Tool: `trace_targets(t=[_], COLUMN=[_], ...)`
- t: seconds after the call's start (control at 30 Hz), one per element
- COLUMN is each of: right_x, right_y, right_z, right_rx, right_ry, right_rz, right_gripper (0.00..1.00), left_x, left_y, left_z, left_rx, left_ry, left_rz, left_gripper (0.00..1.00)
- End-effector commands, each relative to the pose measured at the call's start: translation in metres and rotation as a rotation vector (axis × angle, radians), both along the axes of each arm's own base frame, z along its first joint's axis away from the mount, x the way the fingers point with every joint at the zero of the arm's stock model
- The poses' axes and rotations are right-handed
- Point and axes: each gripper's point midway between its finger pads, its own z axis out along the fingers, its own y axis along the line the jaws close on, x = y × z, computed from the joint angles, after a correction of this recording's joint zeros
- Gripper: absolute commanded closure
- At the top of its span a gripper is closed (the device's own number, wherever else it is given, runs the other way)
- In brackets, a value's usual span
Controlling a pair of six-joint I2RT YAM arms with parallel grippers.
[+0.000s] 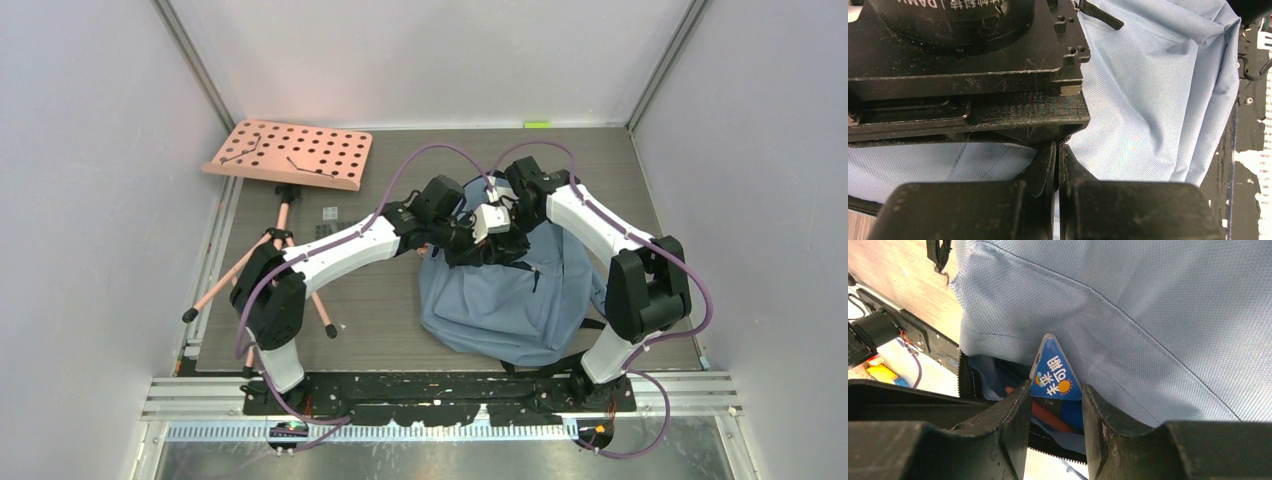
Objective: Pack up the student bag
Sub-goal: Place the personal item in the student bag.
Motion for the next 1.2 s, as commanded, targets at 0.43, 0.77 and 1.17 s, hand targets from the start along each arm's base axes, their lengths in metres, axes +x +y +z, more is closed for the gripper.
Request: trace_targets(t=[0.43, 0.77, 1.17], right_x=[-0.004, 0.033, 0.008], right_y=[0.004, 0.001, 0.020], right_z=[0.043, 0.053, 0.005], right_rx=[0.026, 0.011, -0.015], right_ry=[-0.081, -0.205, -0.048], right_rz=[-0.008, -0.138, -0.025], right_gripper=[0.28, 0.38, 0.70], left_x=[0.008, 0.008, 0.009], left_y=[0.004, 0.009, 0.009], left_z=[0.031, 0.029, 0.032], left_rx=[-0.040, -0.029, -0.029], left_ry=[-0.099, -0.123, -0.127], left_rz=[0.005, 0.000, 0.004], left_gripper=[1.00, 1.00, 1.00])
